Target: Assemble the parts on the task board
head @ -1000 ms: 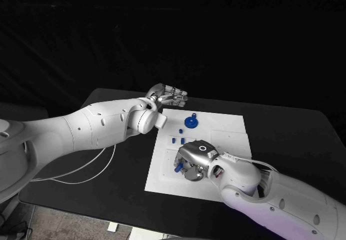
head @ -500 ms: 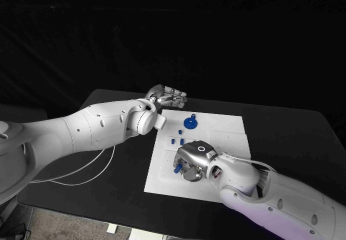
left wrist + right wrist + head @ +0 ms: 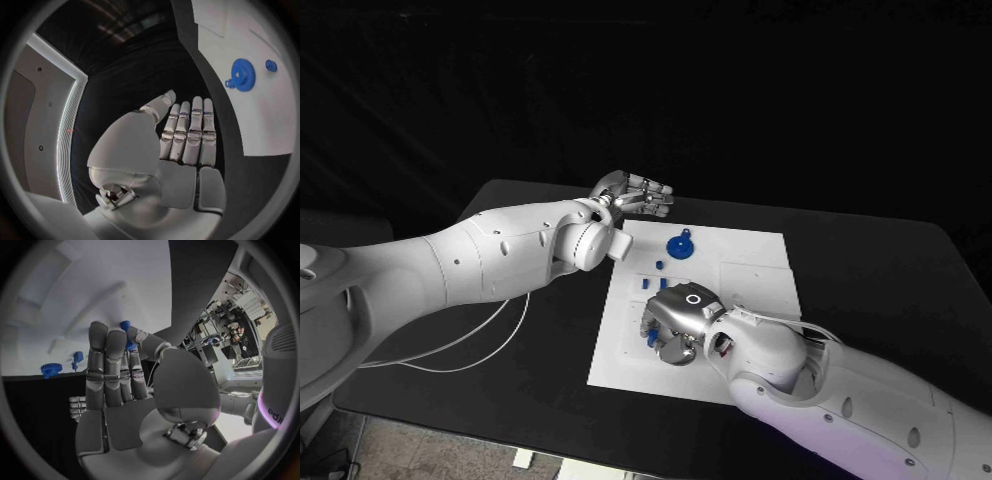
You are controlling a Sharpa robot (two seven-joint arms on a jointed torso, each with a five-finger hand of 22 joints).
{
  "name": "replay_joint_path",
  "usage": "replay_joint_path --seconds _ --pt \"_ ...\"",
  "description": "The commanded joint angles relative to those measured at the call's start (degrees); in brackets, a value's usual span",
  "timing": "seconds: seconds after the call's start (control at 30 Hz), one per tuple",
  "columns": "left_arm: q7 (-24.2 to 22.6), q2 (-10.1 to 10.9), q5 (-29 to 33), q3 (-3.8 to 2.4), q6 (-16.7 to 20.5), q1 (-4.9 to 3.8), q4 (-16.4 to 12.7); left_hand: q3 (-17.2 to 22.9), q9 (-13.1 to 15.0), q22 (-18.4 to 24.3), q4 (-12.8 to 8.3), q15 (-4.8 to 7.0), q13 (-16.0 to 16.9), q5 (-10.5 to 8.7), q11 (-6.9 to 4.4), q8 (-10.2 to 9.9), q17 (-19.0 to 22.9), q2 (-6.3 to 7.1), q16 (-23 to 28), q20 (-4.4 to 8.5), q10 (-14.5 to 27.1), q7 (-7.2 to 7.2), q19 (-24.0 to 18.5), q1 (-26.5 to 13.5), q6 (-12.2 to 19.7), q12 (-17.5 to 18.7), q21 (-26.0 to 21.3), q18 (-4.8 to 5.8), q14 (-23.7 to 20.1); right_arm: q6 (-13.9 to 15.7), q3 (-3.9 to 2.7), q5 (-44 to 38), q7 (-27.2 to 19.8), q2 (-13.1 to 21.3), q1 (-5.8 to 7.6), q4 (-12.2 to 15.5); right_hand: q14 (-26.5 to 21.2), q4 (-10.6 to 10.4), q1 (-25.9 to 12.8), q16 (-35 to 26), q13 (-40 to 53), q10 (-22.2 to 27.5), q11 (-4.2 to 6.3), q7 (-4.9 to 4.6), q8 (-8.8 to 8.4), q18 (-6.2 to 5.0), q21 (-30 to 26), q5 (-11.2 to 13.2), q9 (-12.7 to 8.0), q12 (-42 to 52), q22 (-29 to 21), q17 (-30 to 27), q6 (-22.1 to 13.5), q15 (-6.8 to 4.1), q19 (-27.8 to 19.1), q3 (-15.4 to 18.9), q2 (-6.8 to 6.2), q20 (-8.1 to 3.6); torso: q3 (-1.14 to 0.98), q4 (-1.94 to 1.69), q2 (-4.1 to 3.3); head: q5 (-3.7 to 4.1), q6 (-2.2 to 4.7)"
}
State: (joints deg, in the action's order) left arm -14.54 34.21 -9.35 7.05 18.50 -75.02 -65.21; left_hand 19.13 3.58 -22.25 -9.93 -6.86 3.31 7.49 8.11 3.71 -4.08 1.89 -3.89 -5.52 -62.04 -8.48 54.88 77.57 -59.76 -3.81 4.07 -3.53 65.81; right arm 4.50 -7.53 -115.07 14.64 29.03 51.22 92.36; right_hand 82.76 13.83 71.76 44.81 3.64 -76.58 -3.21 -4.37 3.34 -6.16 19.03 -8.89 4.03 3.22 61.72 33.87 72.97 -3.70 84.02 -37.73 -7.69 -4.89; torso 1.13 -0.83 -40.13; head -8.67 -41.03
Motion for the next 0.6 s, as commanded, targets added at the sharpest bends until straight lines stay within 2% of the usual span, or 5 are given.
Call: replay_joint_path --seconds 0.03,0.1,0.27,0.43,0.6 --pt "-0.3 -0.2 -0.1 -0.04 -0.8 0.00 0.0 -0.2 0.0 0.1 0.1 0.00 0.0 -0.26 0.01 0.2 0.0 -0.12 0.2 -0.09 0.5 0.06 0.4 -0.6 0.3 0.1 0.3 0.57 -0.2 -2.1 0.52 -0.4 0.1 -0.1 -0.33 -0.5 0.0 -0.4 -0.6 0.1 -0.1 -1.4 2.00 -0.15 0.23 -0.50 -0.5 -0.3 -0.1 0.2 -0.2 -0.1 -0.4 -0.20 1.5 2.0 0.29 -0.31 -0.01 -0.01 0.00 -0.05 0.03" --pt "-0.3 -0.2 -0.1 -0.04 -0.8 0.00 0.0 -0.2 0.0 0.1 0.1 0.00 0.0 -0.26 0.01 0.2 0.0 -0.12 0.2 -0.09 0.5 0.06 0.4 -0.6 0.3 0.1 0.3 0.57 -0.2 -1.7 0.68 -0.1 0.1 -0.1 -0.33 -0.6 0.1 -1.0 -0.8 0.1 -0.1 -0.4 1.85 -0.23 0.27 -0.43 -1.0 -0.6 -0.2 0.3 -0.6 -0.2 -1.2 0.04 1.7 4.5 0.45 -0.06 -0.02 0.02 0.00 0.01 0.00" --pt "-0.2 -0.1 -0.1 -0.04 -0.9 0.00 0.0 -0.3 0.0 0.5 0.1 -0.03 0.0 -0.28 0.03 0.2 0.0 -0.15 0.2 -0.12 0.6 0.04 0.5 -0.5 0.4 0.1 0.3 0.55 -0.3 -1.1 0.82 0.4 0.1 0.0 -0.33 -0.7 0.3 -1.4 -0.9 0.2 -0.2 1.4 1.25 -0.61 0.26 -0.52 -1.5 1.1 -0.2 0.2 -1.3 -0.4 -2.9 0.52 2.1 5.5 0.30 0.36 -0.06 0.06 -0.01 0.13 -0.08" --pt "-0.1 -0.1 -0.1 -0.04 -1.0 0.00 0.0 -0.3 0.0 0.5 0.1 -0.03 0.0 -0.28 0.03 0.2 0.0 -0.15 0.2 -0.12 0.6 0.04 0.5 -0.5 0.4 0.1 0.3 0.55 -0.3 -0.3 0.86 0.9 0.1 0.2 -0.33 -0.7 0.2 -2.3 -1.8 0.1 -0.2 3.5 0.57 -0.97 0.22 -0.83 -1.8 1.0 -0.3 0.2 -1.8 -0.6 -4.8 0.85 2.1 5.8 -1.23 0.69 -0.09 0.07 -0.04 0.15 0.05" --pt "0.0 -0.1 -0.1 -0.04 -1.0 0.00 0.0 -0.3 0.0 0.5 0.1 -0.03 0.0 -0.28 0.03 0.2 0.0 -0.15 0.2 -0.12 0.6 0.04 0.5 -0.5 0.4 0.1 0.3 0.55 -0.3 2.3 0.88 1.7 -0.1 0.4 -0.33 -0.6 0.3 -3.2 -2.3 0.0 -0.2 9.9 -1.23 -2.02 0.22 -1.48 -2.1 0.4 -0.4 0.3 -2.8 -1.0 -8.5 2.14 2.2 8.8 -3.91 1.78 -0.10 0.04 -0.04 0.17 -0.07"
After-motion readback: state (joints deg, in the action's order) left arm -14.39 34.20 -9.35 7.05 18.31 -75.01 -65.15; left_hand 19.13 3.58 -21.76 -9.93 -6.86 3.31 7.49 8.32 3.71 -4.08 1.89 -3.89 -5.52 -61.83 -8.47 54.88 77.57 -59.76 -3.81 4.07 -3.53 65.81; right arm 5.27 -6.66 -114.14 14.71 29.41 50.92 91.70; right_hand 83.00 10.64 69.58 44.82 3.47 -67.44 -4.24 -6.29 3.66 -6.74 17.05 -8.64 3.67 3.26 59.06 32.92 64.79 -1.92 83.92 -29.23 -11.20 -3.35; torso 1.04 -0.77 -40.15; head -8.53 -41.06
